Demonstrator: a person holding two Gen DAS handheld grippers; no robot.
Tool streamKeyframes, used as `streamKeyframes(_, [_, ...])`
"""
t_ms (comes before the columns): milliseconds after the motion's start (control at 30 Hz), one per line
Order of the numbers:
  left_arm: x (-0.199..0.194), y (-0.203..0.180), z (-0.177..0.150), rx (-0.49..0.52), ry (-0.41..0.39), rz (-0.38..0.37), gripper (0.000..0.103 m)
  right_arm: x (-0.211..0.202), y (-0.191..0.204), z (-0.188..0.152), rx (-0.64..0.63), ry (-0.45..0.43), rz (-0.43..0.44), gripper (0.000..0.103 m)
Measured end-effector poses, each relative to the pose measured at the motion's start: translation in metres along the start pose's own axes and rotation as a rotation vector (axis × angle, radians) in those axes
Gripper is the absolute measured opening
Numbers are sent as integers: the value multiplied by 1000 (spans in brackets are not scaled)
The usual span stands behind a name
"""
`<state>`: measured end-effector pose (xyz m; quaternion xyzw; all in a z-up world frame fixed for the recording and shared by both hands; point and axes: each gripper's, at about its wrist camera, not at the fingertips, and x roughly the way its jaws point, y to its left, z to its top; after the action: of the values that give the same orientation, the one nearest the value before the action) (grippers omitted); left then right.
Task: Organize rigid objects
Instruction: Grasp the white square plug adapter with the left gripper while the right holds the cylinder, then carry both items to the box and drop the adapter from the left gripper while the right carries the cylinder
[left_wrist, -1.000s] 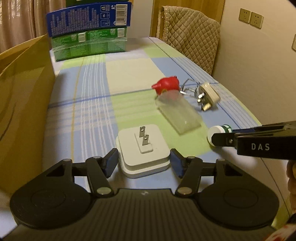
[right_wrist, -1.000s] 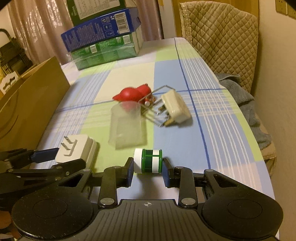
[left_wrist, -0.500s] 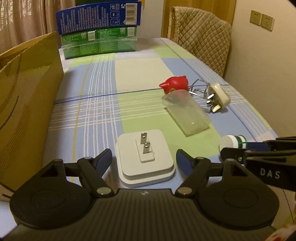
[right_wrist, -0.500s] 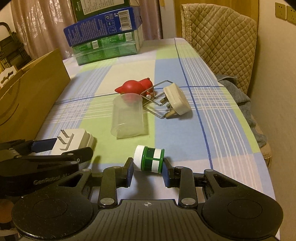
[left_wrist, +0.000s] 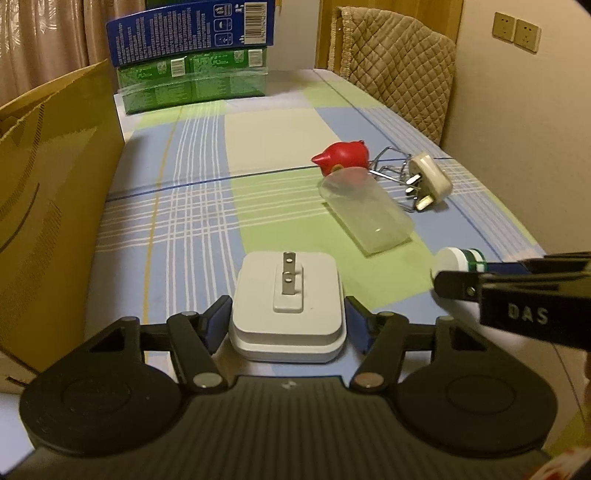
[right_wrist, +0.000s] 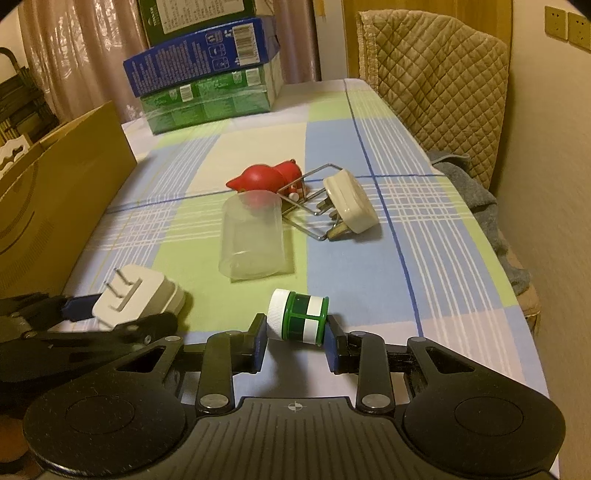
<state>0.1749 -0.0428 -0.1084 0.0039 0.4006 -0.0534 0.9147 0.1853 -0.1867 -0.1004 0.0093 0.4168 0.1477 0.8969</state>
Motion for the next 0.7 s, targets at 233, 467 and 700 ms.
streamKeyframes(233, [-29,-1,5,-7,-26,-32,60,-14,3,4,5,-37,-7,28])
streamKeyframes(467, [-70,1,16,-5,-68,-58,60,-52,24,9,-20,-74,0,28])
streamKeyframes(700, [-114,10,24,-6,-116,-58,60,-91,55,19,-66,-120,29,28])
